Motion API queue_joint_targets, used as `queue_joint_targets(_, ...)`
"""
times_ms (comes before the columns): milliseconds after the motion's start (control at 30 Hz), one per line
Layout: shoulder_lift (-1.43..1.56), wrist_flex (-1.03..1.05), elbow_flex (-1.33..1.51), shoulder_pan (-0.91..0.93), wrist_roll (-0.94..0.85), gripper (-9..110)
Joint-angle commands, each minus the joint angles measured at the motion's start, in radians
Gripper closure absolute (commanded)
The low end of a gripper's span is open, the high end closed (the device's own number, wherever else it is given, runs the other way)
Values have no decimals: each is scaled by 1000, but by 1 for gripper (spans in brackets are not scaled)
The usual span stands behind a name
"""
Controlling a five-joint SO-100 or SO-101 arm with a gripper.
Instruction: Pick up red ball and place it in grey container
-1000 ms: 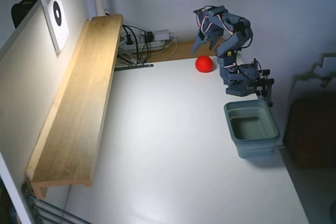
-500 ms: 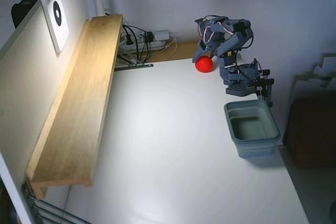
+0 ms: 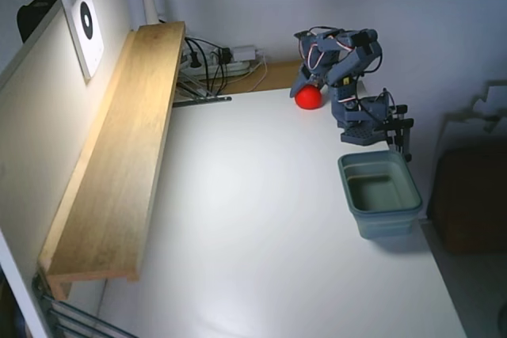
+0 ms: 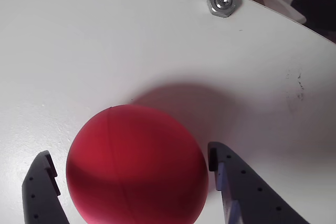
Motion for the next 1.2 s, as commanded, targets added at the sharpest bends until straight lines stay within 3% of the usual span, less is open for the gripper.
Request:
queue_joint_targets(0, 5, 0, 4, 10, 2, 63)
queue_joint_targets(800, -9, -36, 26, 10, 2, 63)
queue_joint_targets(833, -9, -36, 26, 10, 2, 78)
queue_joint_targets(1167, -9, -36, 26, 10, 2, 78)
